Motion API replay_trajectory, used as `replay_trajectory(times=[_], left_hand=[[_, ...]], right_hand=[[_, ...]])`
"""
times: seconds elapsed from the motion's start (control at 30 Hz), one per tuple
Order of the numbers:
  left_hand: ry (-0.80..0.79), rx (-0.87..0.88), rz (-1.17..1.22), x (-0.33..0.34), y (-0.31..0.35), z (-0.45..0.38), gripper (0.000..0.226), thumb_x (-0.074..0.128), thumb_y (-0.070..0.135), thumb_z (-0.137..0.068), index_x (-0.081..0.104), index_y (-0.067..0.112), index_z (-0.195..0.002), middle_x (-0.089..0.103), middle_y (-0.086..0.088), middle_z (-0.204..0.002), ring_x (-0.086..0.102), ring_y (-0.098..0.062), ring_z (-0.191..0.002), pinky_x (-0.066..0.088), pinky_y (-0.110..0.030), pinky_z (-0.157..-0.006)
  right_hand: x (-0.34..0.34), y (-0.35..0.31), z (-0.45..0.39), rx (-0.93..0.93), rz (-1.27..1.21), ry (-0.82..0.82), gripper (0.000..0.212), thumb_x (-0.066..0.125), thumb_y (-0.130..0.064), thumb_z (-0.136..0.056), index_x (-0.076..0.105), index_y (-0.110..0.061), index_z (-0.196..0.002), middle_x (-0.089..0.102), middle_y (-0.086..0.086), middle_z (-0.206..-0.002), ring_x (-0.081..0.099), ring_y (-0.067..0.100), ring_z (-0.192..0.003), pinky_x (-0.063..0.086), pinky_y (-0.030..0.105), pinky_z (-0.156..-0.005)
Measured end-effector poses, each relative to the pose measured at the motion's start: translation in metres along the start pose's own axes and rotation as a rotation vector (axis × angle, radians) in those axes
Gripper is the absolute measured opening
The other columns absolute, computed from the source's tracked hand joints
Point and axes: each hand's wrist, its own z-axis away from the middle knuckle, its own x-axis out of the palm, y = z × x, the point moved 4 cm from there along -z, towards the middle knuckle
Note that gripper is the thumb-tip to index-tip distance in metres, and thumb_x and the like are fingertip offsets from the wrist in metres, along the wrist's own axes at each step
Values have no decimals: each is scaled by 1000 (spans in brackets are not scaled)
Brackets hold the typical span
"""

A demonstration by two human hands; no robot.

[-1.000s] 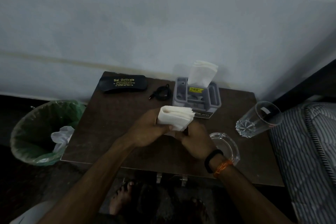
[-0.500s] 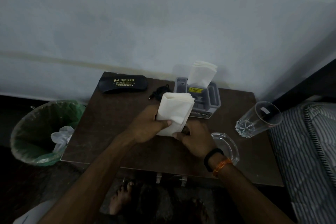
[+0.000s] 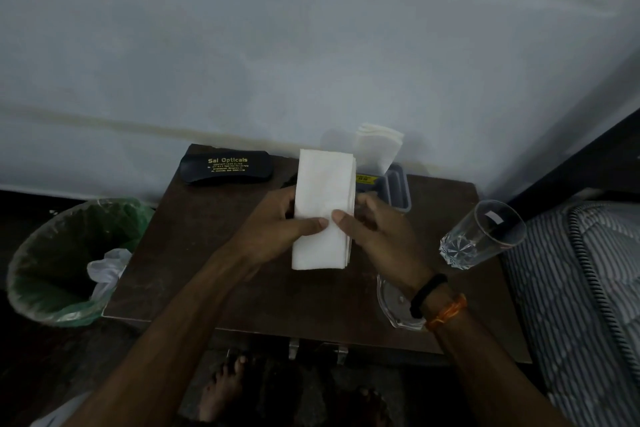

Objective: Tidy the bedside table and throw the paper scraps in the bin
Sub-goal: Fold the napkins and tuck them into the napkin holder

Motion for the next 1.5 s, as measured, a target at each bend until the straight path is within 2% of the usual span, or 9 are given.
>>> replay_trajectory(times=[0.17, 0.27, 0.4, 0.67, 0.87, 1.1, 1.23, 1.37, 1.5], left_hand=[[0, 60, 18, 10, 3, -3, 44, 71, 8, -84, 57, 22, -123, 67, 9, -111, 69, -2, -94, 58, -17, -75], [35, 79, 1, 13, 4, -5, 44, 73, 11, -82, 57, 24, -122, 67, 7, -113, 68, -6, -98, 58, -19, -76], [88, 152, -19, 15, 10, -10, 49, 75, 14, -82, 58, 16, -128, 67, 0, -122, 67, -14, -107, 58, -31, -86], [245, 337, -1, 15, 28, -19, 56, 78, 14, -80, 37, 19, -119, 68, -3, -110, 71, -18, -97, 61, -40, -76], [219, 439, -122, 17, 33, -24, 21, 72, 6, -86, 57, 10, -101, 64, 4, -97, 64, -9, -85, 54, -27, -69], [228, 482, -174, 23, 41, -37, 18, 71, 4, -86, 73, 12, -102, 72, 1, -102, 68, -15, -93, 59, -35, -81], [262, 555, -220, 30, 45, -43, 10, 70, 4, -85, 75, 8, -93, 71, 0, -95, 68, -15, -90, 58, -35, -81], [293, 605, -388, 32, 52, -53, 13, 69, 9, -88, 77, 13, -97, 73, 3, -97, 65, -6, -88, 49, -15, -78], [296, 646, -506, 32, 56, -57, 21, 72, 10, -83, 76, 13, -104, 72, 1, -105, 63, -6, -91, 53, -20, -85]], right_hand=[[2, 2, -5, -129, 201, 64, 18, 51, -22, -101, 57, -16, -116, 64, -3, -114, 59, 3, -95, 48, 12, -76], [-1, 3, -7, -148, 227, 82, 8, 49, -23, -102, 50, -29, -96, 60, -7, -104, 55, -6, -85, 44, 6, -64], [-11, 2, -9, -151, 169, 41, 26, 55, -25, -99, 54, -15, -122, 66, -2, -120, 63, 7, -104, 50, 12, -76], [-42, -1, -17, -248, 141, 336, 40, 73, -19, -86, 41, -23, -109, 63, -16, -96, 64, -4, -86, 54, 14, -67], [-47, -1, -24, -329, 218, 272, 16, 71, -11, -87, 63, -22, -96, 69, -4, -102, 65, -2, -88, 47, 7, -69], [-62, -4, -30, -356, 264, 463, 10, 75, -16, -82, 71, -24, -87, 71, -12, -87, 68, 6, -79, 58, 34, -73], [-63, -10, -32, -346, 286, 614, 23, 77, -21, -81, 59, -25, -96, 67, -13, -84, 68, 6, -78, 60, 39, -70], [-67, -12, -33, -297, 216, 699, 39, 80, -23, -79, 52, -24, -106, 61, -19, -83, 69, 9, -79, 60, 41, -69], [-69, -6, -35, -260, 166, 688, 66, 82, -20, -76, 47, -28, -131, 61, -22, -79, 68, 4, -77, 59, 26, -73]])
